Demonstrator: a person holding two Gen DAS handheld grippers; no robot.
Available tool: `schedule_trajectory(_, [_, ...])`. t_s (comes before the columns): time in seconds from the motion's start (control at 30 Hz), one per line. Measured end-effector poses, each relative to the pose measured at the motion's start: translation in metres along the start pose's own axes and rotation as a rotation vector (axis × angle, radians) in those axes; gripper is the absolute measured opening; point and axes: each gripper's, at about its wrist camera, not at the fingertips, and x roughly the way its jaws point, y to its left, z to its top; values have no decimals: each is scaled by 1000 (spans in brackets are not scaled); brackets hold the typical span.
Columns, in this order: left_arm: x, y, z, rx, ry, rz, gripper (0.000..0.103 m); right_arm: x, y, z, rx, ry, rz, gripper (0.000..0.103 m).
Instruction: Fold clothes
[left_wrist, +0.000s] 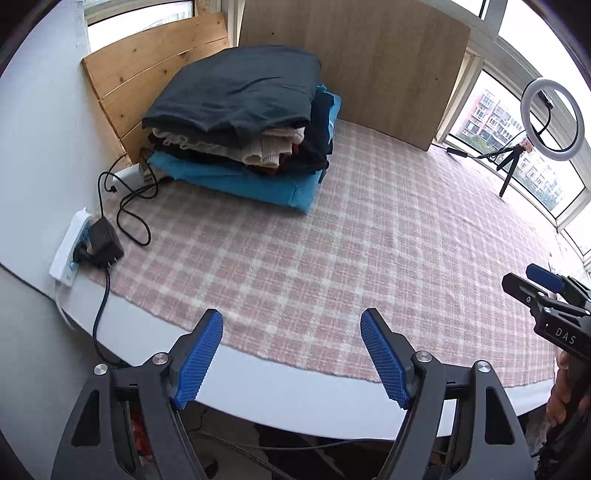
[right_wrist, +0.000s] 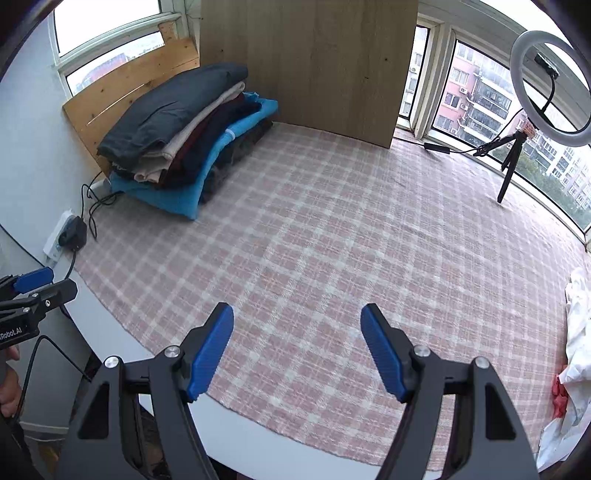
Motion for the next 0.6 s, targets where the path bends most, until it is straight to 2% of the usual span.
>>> schedule_trajectory(0.1, [-7, -14, -17, -21, -14, 13, 75, -9, -7, -15, -34, -13, -18, 71])
schedule_trajectory(0.23, [-14, -29, -37, -47, -18, 37, 75, -21, -17, -29, -43, -30, 2, 71])
schedule_trajectory(0.4, [-16, -38, -51, -64, -20, 101, 75, -35, -26, -39, -58, -65, 4, 71])
schedule_trajectory(0.6, [-28, -44, -55, -82, -44, 91, 75, -38, -32, -48, -67, -62, 14, 71])
